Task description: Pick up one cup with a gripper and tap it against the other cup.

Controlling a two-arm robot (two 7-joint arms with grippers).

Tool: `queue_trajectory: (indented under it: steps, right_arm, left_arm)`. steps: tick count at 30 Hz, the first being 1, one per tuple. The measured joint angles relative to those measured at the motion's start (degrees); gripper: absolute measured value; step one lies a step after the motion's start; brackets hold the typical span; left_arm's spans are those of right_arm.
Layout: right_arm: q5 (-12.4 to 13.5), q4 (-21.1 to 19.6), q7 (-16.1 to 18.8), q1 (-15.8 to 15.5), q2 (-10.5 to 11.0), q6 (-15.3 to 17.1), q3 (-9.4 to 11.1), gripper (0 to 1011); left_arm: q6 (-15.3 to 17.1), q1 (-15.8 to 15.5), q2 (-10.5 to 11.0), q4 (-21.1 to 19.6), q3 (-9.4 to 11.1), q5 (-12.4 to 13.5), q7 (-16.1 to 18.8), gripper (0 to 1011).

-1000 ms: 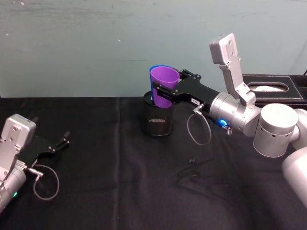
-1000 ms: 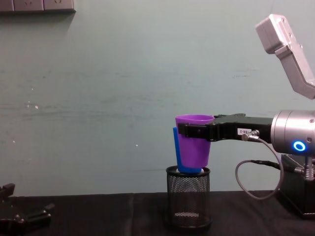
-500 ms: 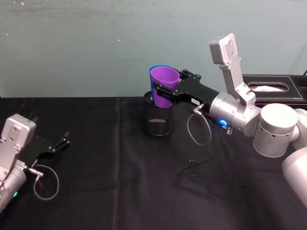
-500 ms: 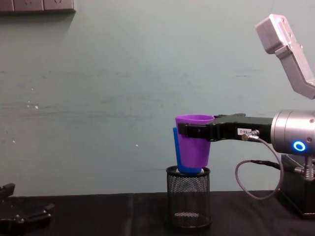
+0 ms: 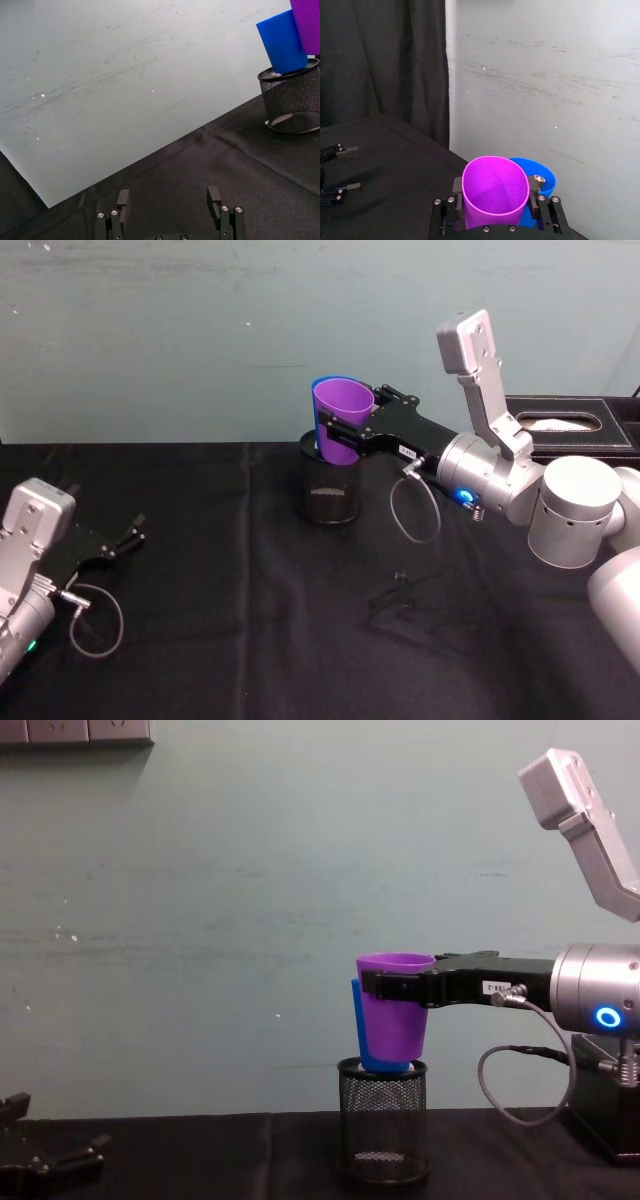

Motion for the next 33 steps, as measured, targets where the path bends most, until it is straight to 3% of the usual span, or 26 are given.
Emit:
queue_trajectory:
  steps: [3,14,26,33]
  right_arm:
    - [0.02,-0.6,-0.01,-0.36,0.07,-0.08,0.06,734]
    - [1.1,-9.17,-0.54,-6.23,1.7,-0.18,0.6,734]
    - [1.01,-18.15,-1.84,-15.38,5.37,-1.04,0.61,734]
    - [-0.06,-20.43,-3.17,-20.74,6.97,-3.44,1.67,734]
  left_arm:
    - [0.0,0.0,0.0,0.0,0.0,0.0,0.0,1000]
    - [0.0,0.0,0.0,0.0,0.0,0.0,0.0,1000]
    - [0.0,0.0,0.0,0.0,0.0,0.0,0.0,1000]
    - [0.0,0.0,0.0,0.0,0.0,0.0,0.0,1000]
